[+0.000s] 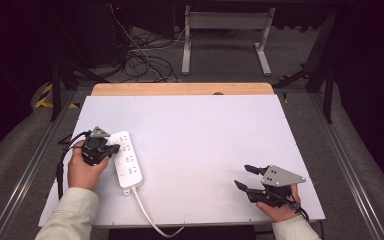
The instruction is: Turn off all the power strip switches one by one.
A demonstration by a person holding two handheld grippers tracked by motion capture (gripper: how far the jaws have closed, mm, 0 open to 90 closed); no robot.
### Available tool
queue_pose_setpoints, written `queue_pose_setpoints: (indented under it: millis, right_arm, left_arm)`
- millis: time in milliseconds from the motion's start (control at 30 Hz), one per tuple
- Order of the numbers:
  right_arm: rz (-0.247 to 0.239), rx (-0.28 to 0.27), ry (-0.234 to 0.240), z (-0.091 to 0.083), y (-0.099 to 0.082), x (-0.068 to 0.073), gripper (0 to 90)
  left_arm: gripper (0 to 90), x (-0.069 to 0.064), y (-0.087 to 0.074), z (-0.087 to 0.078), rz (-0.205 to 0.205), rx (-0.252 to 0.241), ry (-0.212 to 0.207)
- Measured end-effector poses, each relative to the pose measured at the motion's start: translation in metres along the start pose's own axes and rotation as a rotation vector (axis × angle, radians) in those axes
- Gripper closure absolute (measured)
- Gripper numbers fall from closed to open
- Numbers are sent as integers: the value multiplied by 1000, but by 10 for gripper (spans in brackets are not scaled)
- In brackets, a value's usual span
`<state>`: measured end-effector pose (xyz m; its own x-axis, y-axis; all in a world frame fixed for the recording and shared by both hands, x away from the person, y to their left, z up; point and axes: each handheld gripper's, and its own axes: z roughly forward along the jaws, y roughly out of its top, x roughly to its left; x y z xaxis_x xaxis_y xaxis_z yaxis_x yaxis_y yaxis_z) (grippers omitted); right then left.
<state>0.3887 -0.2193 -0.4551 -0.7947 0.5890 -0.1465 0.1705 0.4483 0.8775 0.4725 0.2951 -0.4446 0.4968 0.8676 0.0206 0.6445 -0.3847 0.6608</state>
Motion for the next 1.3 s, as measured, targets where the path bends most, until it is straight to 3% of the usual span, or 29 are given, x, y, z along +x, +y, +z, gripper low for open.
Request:
queue_pose_setpoints:
  millis: [100, 133, 367, 500, 600, 767, 1033, 1133, 1300]
  right_arm:
    - [0, -2, -1, 0, 0, -1, 410]
    - [0, -2, -2, 0, 0, -1, 410]
    - [-1, 5, -1, 1, 0, -1, 410]
    - [-2, 6, -3, 1, 0, -1, 410]
    - [-2, 9, -1, 3, 0, 0, 410]
    - [4, 11, -4, 2, -1, -2, 410]
    - [1, 10, -4, 1, -1, -1, 410]
    - [1, 11, -5, 2, -1, -1, 410]
    - [4, 11, -4, 1, -1, -2, 410]
  left_arm:
    - [900, -1, 13, -23, 16, -46, -18]
    - [900, 0, 15, -27, -1, -60, -31]
    - [900, -1, 19, -29, 7, -63, -33]
    - [900, 6, 22, -23, -8, -87, -12]
    - [900, 16, 22, -12, -32, -78, 5]
    - [900, 27, 19, 1, -62, -68, -3]
    - [900, 32, 12, 10, -36, -69, 23]
    - [900, 34, 8, 15, -29, -65, 0]
    - [900, 33, 7, 20, -8, -49, -3]
